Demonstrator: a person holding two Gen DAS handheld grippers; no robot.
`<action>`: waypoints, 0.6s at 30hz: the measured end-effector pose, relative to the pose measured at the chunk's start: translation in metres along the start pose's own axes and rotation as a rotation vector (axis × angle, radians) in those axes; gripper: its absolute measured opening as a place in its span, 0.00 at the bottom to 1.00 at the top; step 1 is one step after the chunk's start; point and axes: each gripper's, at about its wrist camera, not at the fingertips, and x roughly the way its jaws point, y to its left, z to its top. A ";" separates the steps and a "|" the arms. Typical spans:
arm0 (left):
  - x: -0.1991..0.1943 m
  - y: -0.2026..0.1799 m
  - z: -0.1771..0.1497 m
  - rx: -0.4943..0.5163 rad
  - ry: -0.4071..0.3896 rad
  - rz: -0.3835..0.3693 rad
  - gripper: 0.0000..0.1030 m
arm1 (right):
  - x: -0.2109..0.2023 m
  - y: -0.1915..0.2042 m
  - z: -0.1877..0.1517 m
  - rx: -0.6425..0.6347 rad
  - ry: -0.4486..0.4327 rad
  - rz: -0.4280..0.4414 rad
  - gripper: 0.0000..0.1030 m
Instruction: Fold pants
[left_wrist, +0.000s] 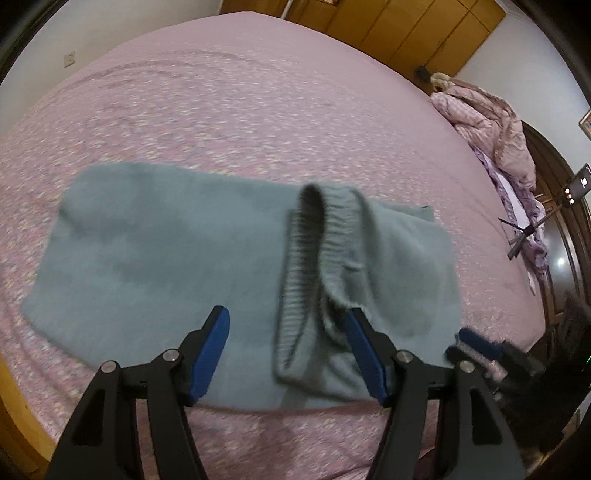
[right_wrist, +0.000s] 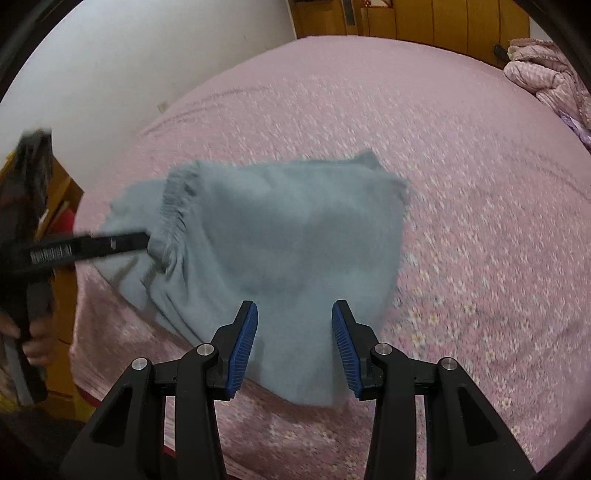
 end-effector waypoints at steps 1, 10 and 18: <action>0.001 -0.004 0.001 0.009 0.004 0.006 0.69 | 0.004 0.000 -0.004 -0.006 0.011 -0.008 0.42; -0.018 -0.018 -0.013 0.030 -0.022 -0.012 0.69 | 0.020 0.006 -0.029 -0.104 0.031 -0.074 0.43; 0.011 -0.031 -0.017 0.071 0.041 0.076 0.73 | 0.009 -0.014 -0.031 -0.024 0.017 -0.007 0.43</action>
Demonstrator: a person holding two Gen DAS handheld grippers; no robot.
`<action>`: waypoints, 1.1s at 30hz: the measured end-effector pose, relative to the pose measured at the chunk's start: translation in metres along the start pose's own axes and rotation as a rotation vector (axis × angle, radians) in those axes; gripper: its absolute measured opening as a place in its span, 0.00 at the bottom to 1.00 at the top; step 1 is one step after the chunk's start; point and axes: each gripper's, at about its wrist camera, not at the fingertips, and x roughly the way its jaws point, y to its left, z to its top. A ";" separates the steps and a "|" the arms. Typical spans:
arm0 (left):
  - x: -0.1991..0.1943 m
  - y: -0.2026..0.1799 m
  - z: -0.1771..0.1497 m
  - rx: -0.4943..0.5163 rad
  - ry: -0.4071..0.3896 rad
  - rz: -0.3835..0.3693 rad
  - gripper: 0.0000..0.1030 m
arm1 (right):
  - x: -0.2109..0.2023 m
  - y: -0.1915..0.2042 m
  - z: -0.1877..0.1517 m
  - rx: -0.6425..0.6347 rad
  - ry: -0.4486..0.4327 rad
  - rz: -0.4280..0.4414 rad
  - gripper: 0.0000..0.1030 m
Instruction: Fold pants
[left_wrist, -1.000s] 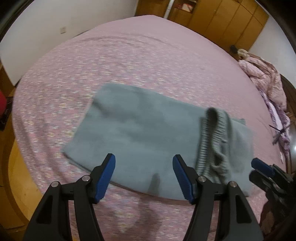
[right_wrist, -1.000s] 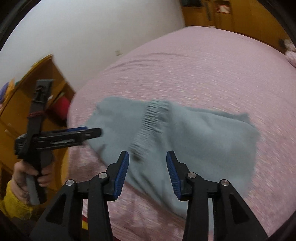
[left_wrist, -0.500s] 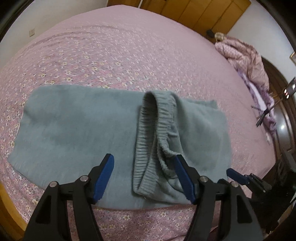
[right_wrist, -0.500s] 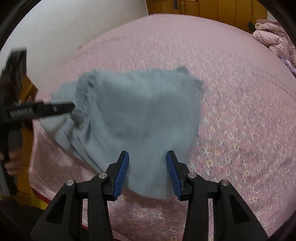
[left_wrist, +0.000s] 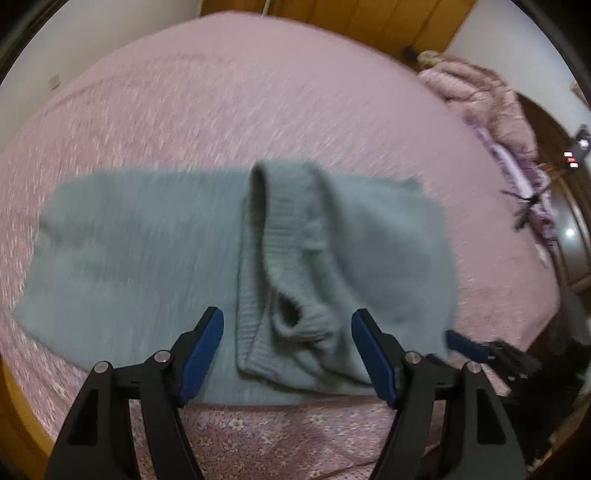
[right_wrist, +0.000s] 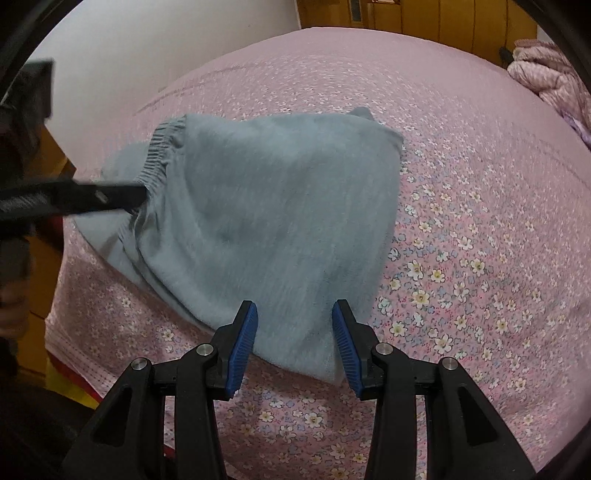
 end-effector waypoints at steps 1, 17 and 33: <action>0.005 0.005 -0.003 -0.021 0.022 0.021 0.73 | -0.001 -0.001 0.000 0.004 -0.001 0.004 0.43; 0.011 0.018 0.004 -0.058 -0.021 -0.084 0.71 | -0.030 -0.043 -0.007 0.099 -0.024 0.037 0.43; 0.016 -0.015 0.000 0.010 -0.069 -0.027 0.25 | -0.049 -0.083 -0.018 0.184 -0.047 0.019 0.43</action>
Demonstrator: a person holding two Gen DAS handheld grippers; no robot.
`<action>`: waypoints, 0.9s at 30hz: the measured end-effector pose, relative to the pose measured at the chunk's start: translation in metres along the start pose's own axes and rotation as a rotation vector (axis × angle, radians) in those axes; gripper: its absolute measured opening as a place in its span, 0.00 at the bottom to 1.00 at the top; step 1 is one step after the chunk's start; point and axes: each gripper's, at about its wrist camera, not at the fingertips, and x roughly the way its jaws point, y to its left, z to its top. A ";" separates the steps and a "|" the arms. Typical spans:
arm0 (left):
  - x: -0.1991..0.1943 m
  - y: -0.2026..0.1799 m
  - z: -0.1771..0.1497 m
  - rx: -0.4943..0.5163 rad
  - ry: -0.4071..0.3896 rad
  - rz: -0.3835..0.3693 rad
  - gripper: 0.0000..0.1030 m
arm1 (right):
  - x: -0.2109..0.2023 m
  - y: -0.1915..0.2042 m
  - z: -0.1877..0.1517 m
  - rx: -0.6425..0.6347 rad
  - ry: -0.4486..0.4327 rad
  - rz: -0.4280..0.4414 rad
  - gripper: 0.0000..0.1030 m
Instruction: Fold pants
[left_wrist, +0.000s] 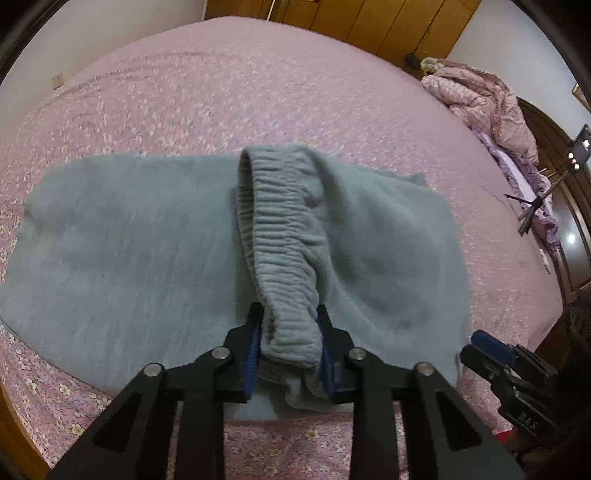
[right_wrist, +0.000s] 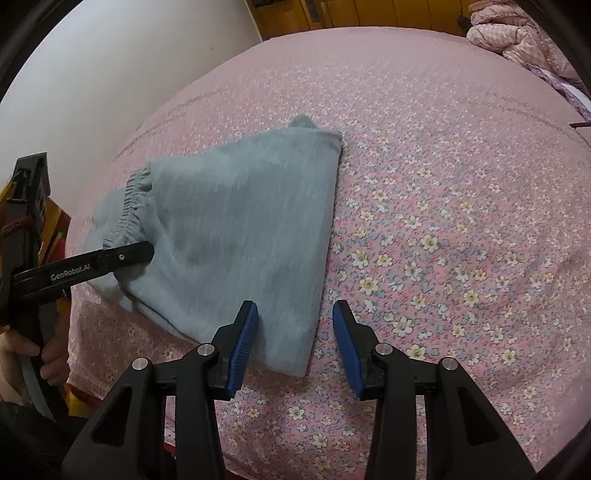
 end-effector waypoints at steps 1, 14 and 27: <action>-0.006 -0.003 0.001 0.009 -0.017 -0.008 0.25 | -0.003 -0.001 0.000 0.001 -0.006 -0.002 0.43; -0.116 0.011 0.018 0.078 -0.250 -0.023 0.24 | -0.035 -0.012 0.003 -0.016 -0.064 -0.011 0.43; -0.081 0.145 0.007 -0.100 -0.132 0.167 0.25 | -0.019 0.018 0.004 -0.086 -0.011 -0.042 0.43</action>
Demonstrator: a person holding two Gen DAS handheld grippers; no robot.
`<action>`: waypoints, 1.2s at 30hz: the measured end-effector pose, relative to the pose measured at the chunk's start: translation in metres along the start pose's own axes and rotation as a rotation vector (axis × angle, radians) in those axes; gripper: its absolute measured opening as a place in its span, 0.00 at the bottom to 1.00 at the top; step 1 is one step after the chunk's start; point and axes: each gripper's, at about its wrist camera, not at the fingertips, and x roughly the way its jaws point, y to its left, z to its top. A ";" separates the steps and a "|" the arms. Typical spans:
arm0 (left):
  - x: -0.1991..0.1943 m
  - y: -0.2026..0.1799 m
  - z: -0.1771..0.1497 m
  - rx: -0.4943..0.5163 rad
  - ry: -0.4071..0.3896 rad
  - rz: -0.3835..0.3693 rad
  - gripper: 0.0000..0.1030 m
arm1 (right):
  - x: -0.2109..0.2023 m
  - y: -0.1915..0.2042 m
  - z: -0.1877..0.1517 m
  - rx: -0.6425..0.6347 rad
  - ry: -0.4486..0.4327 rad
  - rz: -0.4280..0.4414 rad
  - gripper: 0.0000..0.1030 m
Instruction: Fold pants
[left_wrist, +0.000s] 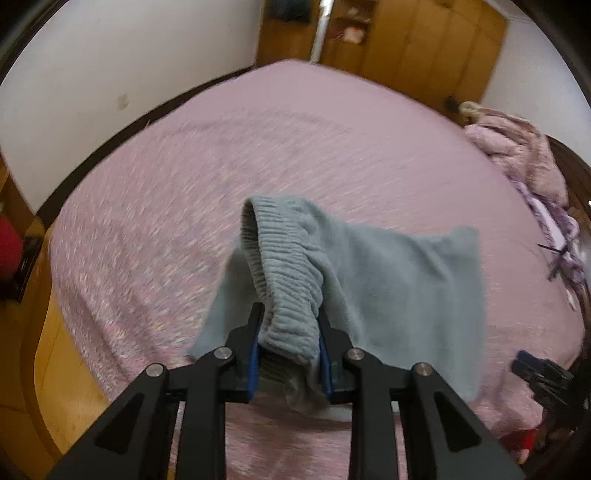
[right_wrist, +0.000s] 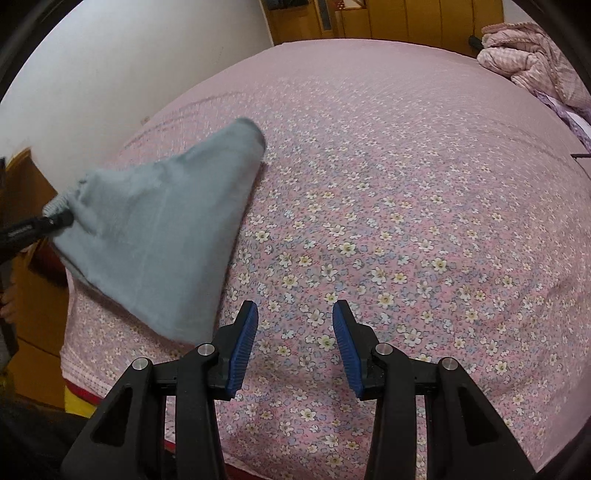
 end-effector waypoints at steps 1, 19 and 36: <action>0.007 0.006 -0.001 -0.012 0.015 -0.012 0.25 | 0.002 0.003 0.001 -0.008 0.006 -0.004 0.43; 0.023 0.032 -0.004 -0.002 0.062 0.068 0.37 | 0.042 0.050 0.048 -0.129 0.035 0.025 0.43; 0.019 -0.009 0.041 0.009 -0.053 -0.038 0.27 | 0.099 0.079 0.144 -0.091 0.027 0.134 0.40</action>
